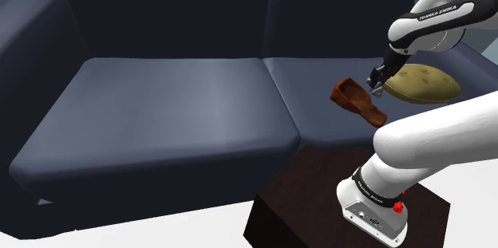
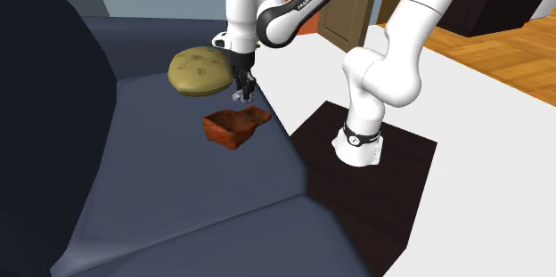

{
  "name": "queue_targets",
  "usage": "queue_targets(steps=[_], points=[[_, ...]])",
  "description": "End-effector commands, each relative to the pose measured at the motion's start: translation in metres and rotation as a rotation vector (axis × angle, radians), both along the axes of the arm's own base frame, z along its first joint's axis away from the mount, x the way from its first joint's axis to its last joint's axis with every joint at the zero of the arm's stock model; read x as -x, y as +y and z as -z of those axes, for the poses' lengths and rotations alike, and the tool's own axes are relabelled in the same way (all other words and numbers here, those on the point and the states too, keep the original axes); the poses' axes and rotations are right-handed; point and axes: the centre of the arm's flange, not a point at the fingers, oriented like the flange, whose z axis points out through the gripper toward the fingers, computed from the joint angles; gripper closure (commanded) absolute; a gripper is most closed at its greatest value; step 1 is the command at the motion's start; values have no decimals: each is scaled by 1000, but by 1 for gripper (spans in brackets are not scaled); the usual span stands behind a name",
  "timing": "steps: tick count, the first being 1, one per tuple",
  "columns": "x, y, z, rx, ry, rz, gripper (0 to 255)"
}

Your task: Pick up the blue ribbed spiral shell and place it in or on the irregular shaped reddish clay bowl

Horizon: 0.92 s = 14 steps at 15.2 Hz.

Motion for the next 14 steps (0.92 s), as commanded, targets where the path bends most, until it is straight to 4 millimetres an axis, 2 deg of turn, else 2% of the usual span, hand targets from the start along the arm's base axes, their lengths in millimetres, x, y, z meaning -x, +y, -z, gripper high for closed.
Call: queue_targets(steps=[1, 4, 12, 13, 14], points=[[0, 0, 10, 1, 0, 0, 255], [0, 0, 27, 1, 0, 0, 255], [0, 0, 27, 1, 0, 0, 255], [0, 0, 27, 1, 0, 0, 0], [0, 0, 27, 1, 0, 0, 0]])
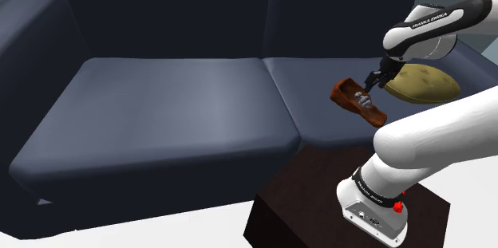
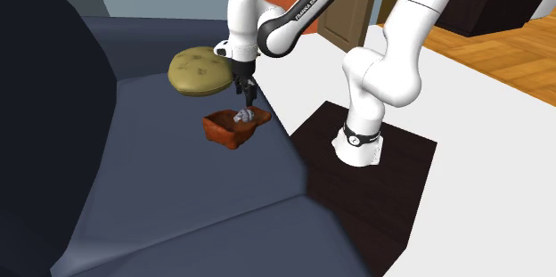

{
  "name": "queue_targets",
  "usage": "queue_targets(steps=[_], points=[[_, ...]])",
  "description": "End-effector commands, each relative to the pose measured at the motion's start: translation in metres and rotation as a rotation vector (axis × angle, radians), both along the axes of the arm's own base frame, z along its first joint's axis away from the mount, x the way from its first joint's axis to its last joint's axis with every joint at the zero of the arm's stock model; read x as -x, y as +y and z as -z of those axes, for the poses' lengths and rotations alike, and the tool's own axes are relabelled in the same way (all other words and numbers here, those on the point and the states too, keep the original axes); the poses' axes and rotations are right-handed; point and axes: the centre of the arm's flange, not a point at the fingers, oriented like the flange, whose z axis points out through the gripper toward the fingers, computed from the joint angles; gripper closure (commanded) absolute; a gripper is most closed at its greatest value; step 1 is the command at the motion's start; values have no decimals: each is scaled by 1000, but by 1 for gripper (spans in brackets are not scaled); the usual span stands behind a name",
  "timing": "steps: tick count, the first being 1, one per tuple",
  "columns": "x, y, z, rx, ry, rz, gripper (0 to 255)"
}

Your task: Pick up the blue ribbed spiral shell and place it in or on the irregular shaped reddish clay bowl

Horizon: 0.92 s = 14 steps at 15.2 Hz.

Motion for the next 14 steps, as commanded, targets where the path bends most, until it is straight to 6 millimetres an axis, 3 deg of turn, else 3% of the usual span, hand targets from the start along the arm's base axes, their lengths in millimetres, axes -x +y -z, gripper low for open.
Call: queue_targets(steps=[1, 4, 8, 14], points=[[0, 0, 0, 0, 0, 0, 0], [0, 0, 0, 0, 0, 0, 0], [1, 5, -50, 0, 0, 0, 0], [1, 5, -50, 0, 0, 0, 0]])
